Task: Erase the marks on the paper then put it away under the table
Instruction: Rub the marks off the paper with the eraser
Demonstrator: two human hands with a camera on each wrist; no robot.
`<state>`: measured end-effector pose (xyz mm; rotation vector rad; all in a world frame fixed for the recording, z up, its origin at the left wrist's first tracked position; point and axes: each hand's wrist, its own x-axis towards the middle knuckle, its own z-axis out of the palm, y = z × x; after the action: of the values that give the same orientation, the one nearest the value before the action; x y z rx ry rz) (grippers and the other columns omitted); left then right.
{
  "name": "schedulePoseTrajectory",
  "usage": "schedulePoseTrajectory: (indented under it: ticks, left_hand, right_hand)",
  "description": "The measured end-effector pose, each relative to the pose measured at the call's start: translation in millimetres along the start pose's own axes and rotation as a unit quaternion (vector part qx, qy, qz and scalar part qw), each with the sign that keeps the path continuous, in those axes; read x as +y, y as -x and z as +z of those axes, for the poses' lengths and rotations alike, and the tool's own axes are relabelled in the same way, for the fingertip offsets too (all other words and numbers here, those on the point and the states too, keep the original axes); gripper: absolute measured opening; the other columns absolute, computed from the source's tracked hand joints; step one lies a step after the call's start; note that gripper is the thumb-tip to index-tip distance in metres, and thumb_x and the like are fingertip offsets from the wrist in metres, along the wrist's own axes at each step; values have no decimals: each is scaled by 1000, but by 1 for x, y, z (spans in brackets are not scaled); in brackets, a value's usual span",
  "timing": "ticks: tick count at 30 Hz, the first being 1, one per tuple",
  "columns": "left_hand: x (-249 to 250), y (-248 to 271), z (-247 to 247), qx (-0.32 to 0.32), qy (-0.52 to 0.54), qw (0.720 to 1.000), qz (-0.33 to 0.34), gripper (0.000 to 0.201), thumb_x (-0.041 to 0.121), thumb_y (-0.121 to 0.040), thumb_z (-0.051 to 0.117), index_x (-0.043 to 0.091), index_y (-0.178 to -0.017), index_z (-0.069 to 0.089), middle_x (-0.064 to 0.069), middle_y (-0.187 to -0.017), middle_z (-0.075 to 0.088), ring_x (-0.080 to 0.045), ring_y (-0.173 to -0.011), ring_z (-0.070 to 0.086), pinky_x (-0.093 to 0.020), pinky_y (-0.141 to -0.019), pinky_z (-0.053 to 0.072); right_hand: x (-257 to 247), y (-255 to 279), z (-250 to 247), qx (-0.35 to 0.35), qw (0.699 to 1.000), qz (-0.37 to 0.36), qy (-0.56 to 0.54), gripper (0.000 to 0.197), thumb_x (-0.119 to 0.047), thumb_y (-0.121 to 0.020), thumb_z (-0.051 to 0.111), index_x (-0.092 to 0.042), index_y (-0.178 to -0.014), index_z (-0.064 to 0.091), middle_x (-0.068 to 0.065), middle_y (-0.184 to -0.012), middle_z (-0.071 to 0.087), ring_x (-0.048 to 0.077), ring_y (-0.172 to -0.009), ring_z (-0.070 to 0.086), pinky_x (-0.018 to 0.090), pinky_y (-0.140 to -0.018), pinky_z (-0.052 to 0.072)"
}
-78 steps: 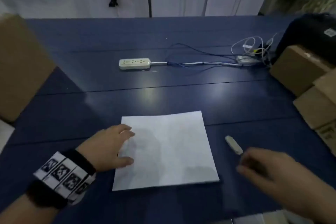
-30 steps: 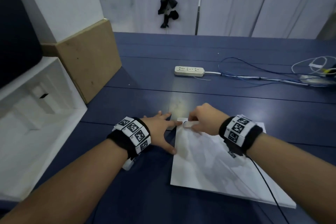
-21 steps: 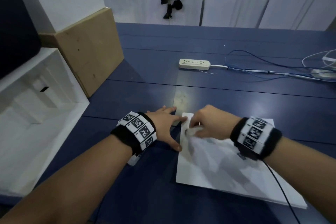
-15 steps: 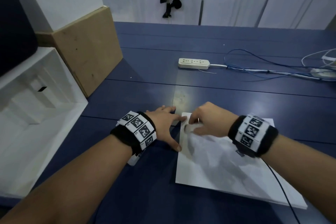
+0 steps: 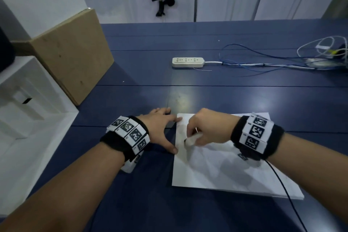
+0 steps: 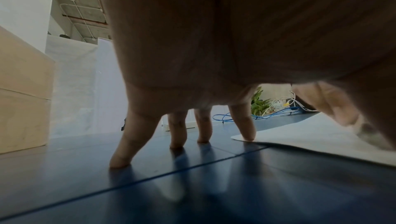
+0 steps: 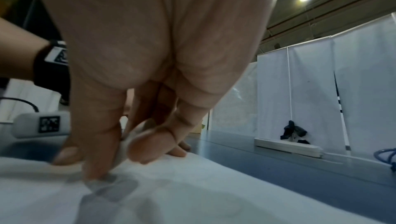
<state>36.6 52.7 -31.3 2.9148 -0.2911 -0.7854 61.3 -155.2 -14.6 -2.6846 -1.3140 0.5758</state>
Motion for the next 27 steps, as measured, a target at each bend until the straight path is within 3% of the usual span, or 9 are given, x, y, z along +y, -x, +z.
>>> schedulePoseTrajectory:
  ticks: [6, 11, 17, 20, 23, 27]
  left_hand:
    - [0, -1, -1, -5, -4, 1000, -6, 118, 75, -52, 78, 45, -150, 19, 7, -162, 1, -25, -149, 4, -59, -113, 26]
    - [-2, -3, 2, -5, 4, 1000, -4, 120, 77, -49, 77, 47, -149, 19, 9, -162, 0, -26, -149, 3, -62, -112, 25]
    - [2, -1, -1, -3, -10, 1000, -10, 118, 75, -52, 78, 45, -150, 19, 8, -162, 2, -25, -148, 4, -62, -111, 26]
    - [1, -1, 0, 0, -7, 1000, -9, 117, 75, -52, 78, 45, -149, 20, 8, -162, 3, -25, -149, 4, -61, -111, 27]
    - [1, -1, 0, -1, -10, 1000, -7, 118, 76, -52, 77, 45, -150, 18, 8, -162, 1, -24, -149, 2, -60, -112, 27]
    - [4, 0, -2, -2, -14, 1000, -9, 116, 73, -55, 78, 42, -150, 20, 6, -162, 3, -26, -148, 4, -57, -114, 27]
  right_hand:
    - [22, -26, -14, 96, 994, 59, -8, 24, -26, -82, 71, -16, -103, 75, 5, -97, 74, 24, -90, 66, 35, -80, 55]
    - [-3, -1, 0, -26, 999, -20, -12, 25, -24, -78, 72, -23, -103, 74, -4, -92, 68, 12, -78, 53, 29, -77, 50]
    - [25, -30, -21, 83, 994, 63, -14, 24, -24, -81, 74, -19, -105, 74, -5, -83, 60, 22, -89, 65, 31, -76, 54]
    - [14, -9, -9, 19, 999, 29, -20, 28, -25, -79, 76, -23, -107, 73, -7, -83, 63, 15, -80, 61, 28, -76, 53]
    - [0, 5, -3, -54, 998, -10, -36, 28, -25, -77, 77, -27, -105, 73, -15, -73, 57, 9, -73, 54, 27, -75, 51]
    - [21, -18, -16, 58, 997, 44, -13, 26, -24, -82, 73, -21, -107, 72, -8, -79, 57, 17, -80, 60, 27, -71, 48]
